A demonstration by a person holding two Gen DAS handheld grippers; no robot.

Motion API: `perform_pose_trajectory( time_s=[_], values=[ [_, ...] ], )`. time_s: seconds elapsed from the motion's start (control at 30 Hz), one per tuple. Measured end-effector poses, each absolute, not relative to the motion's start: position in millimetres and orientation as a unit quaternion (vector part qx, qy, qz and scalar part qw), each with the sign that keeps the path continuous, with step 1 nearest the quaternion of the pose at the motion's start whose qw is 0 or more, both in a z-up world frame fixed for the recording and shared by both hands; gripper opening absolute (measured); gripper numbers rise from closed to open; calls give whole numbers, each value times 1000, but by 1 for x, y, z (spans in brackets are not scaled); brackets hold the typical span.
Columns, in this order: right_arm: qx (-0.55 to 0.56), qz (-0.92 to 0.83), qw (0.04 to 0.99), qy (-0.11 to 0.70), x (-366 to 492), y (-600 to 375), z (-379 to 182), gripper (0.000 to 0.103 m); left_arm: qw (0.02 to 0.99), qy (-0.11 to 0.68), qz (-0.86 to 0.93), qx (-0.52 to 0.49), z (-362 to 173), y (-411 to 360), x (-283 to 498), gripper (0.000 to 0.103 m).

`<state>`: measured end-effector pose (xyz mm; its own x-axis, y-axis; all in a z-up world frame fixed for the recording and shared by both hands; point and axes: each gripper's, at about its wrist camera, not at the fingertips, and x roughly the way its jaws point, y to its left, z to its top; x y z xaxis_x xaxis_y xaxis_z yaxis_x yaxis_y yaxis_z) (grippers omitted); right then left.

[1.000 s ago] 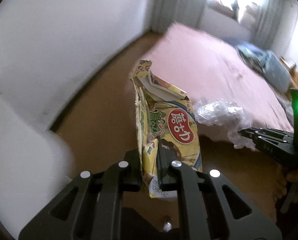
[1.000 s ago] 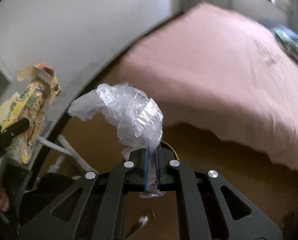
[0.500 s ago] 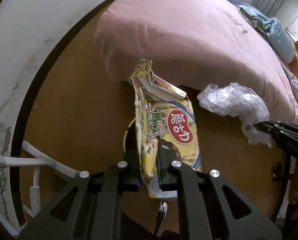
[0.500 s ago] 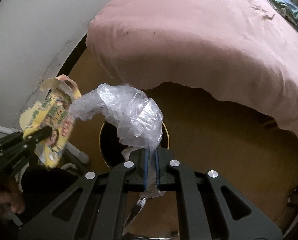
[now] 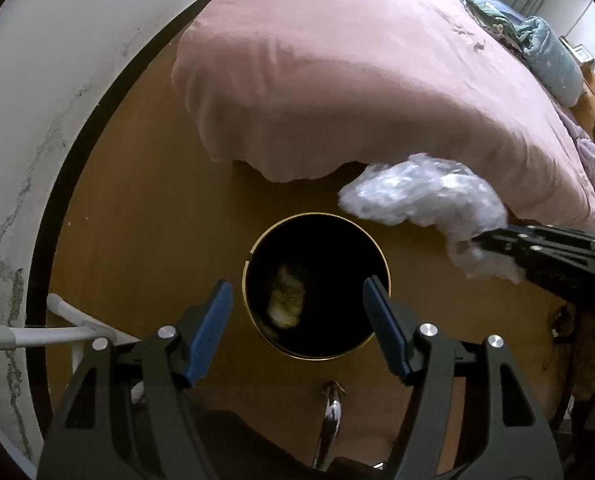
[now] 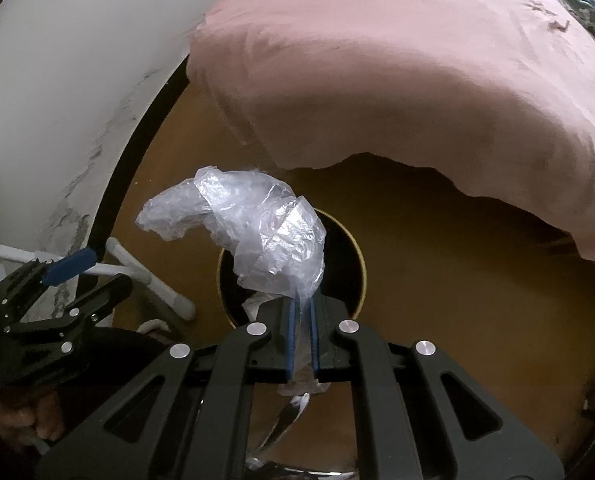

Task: Collect trash
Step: 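Carry both items to the black bin and open both tools to drop them, then grasp the blue-and-white carton with the left tool while the right tool grasps the red lid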

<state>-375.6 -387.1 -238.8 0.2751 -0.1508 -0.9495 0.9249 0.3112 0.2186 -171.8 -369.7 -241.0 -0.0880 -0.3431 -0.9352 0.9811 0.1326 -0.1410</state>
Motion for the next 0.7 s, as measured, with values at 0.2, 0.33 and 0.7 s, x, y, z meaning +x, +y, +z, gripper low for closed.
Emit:
perform_pose_trajectory(
  time_s=[0.2,0.33,0.7],
  values=[
    [433,-381,682,449,-366,-382,-240,6,602,458,-565,328,-216,-357,-165,77],
    [424,-380,691,445,-359,-380,-232,59,613,447,-568,320,-193,-349,-163,84],
    [382,-387,726,421,-340,-363,-170,64,657,395,-584,267,-98,-294,-144,92]
  ],
)
